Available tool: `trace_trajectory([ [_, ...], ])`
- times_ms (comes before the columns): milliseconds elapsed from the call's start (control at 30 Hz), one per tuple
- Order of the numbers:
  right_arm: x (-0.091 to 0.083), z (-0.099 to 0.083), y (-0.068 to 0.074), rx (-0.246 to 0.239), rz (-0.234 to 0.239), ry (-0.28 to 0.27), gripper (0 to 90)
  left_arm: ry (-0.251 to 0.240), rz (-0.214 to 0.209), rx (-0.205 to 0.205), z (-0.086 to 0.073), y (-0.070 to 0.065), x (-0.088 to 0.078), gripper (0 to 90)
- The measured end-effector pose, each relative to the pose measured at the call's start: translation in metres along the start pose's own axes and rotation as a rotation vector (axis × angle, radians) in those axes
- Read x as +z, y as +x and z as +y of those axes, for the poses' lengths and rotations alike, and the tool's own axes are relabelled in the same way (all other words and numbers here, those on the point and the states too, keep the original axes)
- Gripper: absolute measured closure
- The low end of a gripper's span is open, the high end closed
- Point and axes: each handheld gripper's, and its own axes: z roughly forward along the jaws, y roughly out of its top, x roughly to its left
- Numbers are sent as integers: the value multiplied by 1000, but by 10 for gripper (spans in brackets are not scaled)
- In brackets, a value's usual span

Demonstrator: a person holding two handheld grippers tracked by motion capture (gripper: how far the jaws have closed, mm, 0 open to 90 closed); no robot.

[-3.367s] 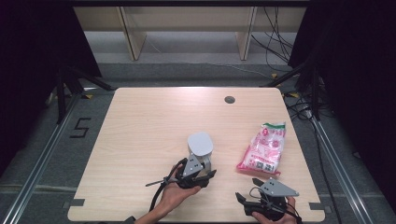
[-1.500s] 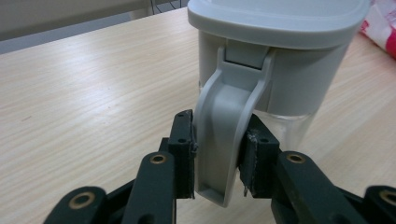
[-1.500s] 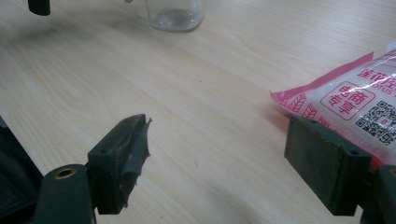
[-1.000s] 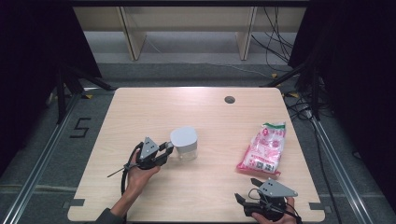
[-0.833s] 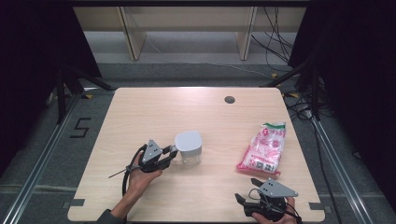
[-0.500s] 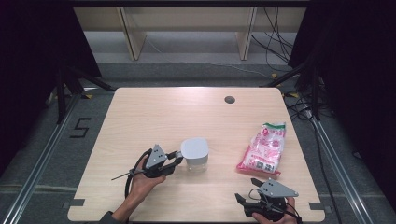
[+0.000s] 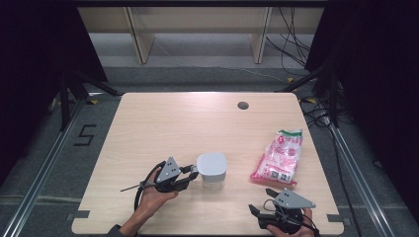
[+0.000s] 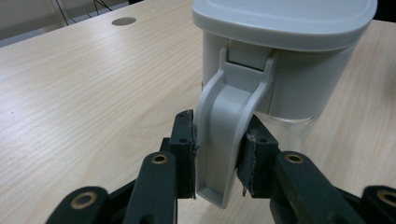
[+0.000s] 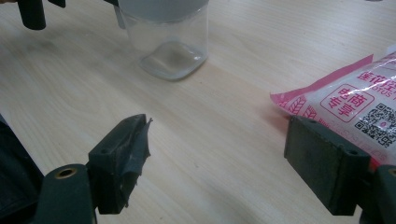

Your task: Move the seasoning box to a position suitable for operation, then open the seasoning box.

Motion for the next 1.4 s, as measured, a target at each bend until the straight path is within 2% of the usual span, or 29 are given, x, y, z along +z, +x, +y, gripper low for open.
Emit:
trace_trajectory([
  [300, 1, -1, -1, -3, 9, -9, 228, 1, -26, 4, 0, -3, 1, 690],
  [400, 1, -1, -2, -13, -7, -17, 227, 3, -30, -3, 0, -4, 1, 688],
  [500, 0, -1, -1, 21, 3, -2, 227, 7, -36, -4, 1, -3, 1, 685],
  [567, 1, -1, -3, 3, -2, -19, 227, 11, -38, -4, 1, -2, 1, 684],
  [667, 0, -2, -4, 22, 2, 1, 226, 23, -40, -21, 2, -2, 1, 678],
  [700, 0, -2, -4, 32, 0, -4, 227, 25, -44, -10, 2, 0, 1, 673],
  [733, -1, -2, -5, 18, -7, -9, 227, 23, -40, -31, 2, -1, 1, 663],
  [833, -1, -3, -5, 20, 3, -10, 226, 22, -34, -14, 2, 1, 1, 613],
  [867, -1, -3, -7, 4, -7, -16, 226, 27, -40, -33, 2, 2, 0, 598],
  [900, -1, -3, -7, 3, -8, -15, 227, 36, -49, -27, 2, 4, 0, 575],
  [933, 0, -3, -7, 3, -8, -16, 226, 41, -55, -47, 3, 3, -1, 548],
  [967, 0, -3, -5, 21, 1, -9, 227, 44, -60, -48, 3, 4, -2, 517],
  [1033, 0, -3, -5, 20, 8, -10, 226, 43, -65, -45, 5, 5, -5, 496],
  [1067, -1, -3, -5, 16, -5, -9, 227, 49, -72, -40, 7, 5, -6, 485],
  [1100, 0, -3, -5, 30, 11, -11, 227, 53, -76, -43, 8, 5, -8, 469],
  [1167, 0, -3, -5, 23, -5, -11, 226, 55, -88, -52, 11, 5, -12, 434],
  [1233, -1, -3, -4, 33, -3, -8, 226, 49, -96, -61, 14, 5, -15, 428],
  [1300, 1, -3, -6, 17, 5, -8, 225, 48, -97, -60, 16, 6, -17, 419],
  [1400, 0, -3, -6, 20, 2, -2, 225, 39, -113, -58, 20, 5, -22, 421],
])
